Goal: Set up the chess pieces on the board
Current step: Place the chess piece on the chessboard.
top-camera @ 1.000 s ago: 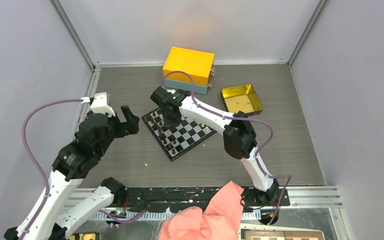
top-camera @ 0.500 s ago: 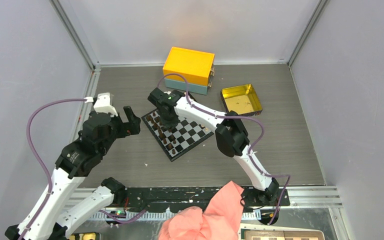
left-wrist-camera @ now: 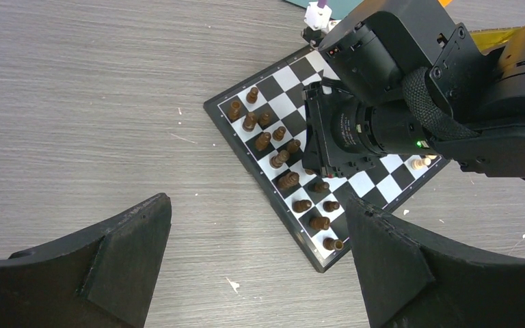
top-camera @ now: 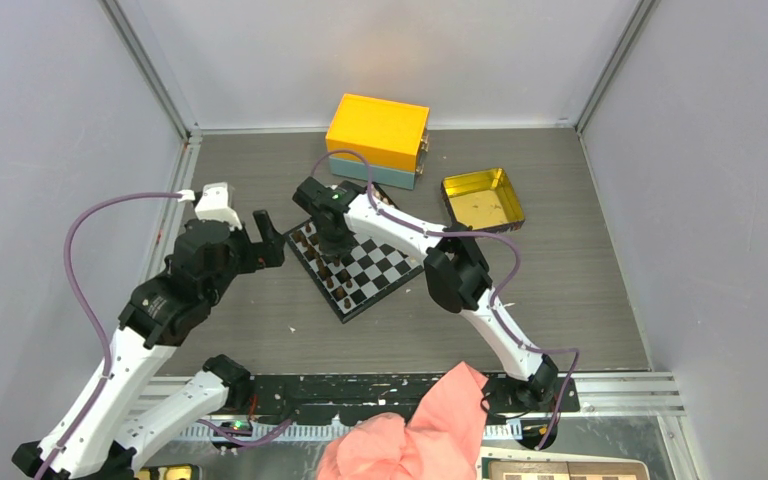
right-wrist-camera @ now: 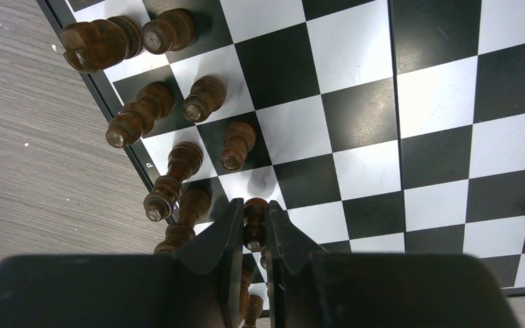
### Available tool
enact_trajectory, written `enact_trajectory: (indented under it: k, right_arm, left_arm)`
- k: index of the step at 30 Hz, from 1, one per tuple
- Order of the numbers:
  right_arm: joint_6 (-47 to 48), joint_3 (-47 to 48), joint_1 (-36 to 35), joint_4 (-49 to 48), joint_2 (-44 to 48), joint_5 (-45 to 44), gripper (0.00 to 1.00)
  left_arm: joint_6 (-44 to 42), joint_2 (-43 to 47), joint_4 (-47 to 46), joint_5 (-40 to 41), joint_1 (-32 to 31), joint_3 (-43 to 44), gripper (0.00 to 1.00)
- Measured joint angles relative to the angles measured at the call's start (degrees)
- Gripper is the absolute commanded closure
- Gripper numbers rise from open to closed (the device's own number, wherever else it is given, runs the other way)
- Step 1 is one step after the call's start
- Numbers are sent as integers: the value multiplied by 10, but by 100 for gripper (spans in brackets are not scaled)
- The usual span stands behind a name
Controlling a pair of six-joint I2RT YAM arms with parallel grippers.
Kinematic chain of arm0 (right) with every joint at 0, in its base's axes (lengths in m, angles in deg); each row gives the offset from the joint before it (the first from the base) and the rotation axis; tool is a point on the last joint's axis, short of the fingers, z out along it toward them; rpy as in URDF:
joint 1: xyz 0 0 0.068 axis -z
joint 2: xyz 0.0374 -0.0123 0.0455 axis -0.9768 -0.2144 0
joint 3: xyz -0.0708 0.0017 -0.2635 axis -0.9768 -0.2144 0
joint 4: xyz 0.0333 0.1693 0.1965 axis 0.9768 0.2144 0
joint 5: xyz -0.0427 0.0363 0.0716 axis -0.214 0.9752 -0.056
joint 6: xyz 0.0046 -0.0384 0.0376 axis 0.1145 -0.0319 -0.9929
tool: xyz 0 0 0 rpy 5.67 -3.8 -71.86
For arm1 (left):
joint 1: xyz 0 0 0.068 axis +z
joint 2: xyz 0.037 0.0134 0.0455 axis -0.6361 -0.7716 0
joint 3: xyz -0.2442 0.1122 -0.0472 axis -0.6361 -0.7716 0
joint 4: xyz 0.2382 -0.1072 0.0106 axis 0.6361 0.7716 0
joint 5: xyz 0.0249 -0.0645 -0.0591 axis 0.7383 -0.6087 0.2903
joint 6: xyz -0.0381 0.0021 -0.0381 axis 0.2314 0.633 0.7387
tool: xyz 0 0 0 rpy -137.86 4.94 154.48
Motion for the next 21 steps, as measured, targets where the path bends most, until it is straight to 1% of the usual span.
enact_trajectory:
  k: [17,19,21]
  right_arm:
    - [1,8,-2,1,-17,12,99]
    - [1,8,-3,1,-17,12,94]
    - [1,8,-3,1,-17,12,86]
  left_arm:
    - [-2,0,-12,0,0,-9,1]
    - [-2,0,-12,0,0,-9,1]
    - [-2,0,-12,0,0,-10,0]
